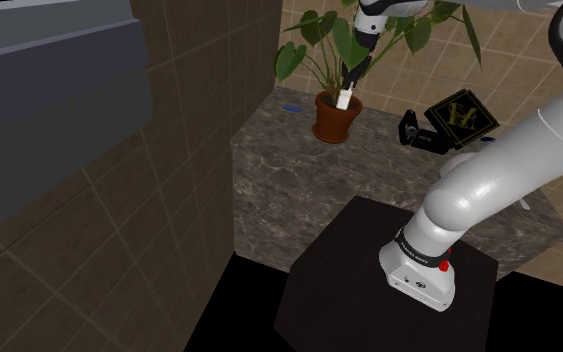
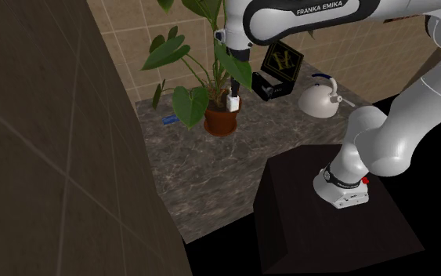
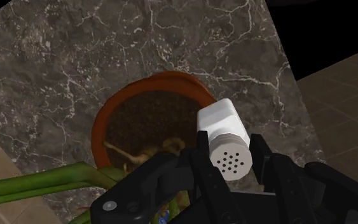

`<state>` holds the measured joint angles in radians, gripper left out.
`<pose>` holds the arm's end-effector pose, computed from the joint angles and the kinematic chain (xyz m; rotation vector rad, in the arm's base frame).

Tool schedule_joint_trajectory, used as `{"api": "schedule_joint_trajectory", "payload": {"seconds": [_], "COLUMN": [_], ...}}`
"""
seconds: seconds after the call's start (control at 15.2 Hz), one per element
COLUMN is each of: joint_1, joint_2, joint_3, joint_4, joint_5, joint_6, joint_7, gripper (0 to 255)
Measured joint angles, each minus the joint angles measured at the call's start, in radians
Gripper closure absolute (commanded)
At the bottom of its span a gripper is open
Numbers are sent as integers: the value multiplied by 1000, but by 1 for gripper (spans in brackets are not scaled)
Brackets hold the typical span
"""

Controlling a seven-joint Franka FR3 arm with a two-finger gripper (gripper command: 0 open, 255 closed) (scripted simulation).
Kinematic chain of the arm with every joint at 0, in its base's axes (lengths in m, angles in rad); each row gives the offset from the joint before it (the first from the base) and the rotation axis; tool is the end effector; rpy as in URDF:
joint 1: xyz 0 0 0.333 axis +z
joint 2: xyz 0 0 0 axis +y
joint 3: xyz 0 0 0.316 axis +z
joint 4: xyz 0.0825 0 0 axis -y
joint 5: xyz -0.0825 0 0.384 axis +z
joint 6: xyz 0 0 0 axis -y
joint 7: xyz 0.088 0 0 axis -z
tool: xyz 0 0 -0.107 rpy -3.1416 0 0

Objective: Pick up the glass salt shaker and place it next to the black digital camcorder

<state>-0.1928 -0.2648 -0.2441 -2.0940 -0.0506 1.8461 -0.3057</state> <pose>0.4302 -0.2149 0.5316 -3.1268 0.1718 -0.0225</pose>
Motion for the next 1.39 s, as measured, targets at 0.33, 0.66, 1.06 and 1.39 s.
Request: {"api": "schedule_joint_trajectory", "payload": {"seconds": [0.33, 0.66, 1.06, 1.39], "joint_1": [-52, -104, -163, -204], "joint_2": [-76, -133, -164, -158], "joint_3": [-67, -139, -238, -329], "joint_4": [-76, -113, -123, -87], "joint_5": [-40, -82, -132, -162], "joint_6": [5, -7, -16, -31], "joint_7": [-99, -202, -338, -461], "gripper": [255, 255, 255, 255]}}
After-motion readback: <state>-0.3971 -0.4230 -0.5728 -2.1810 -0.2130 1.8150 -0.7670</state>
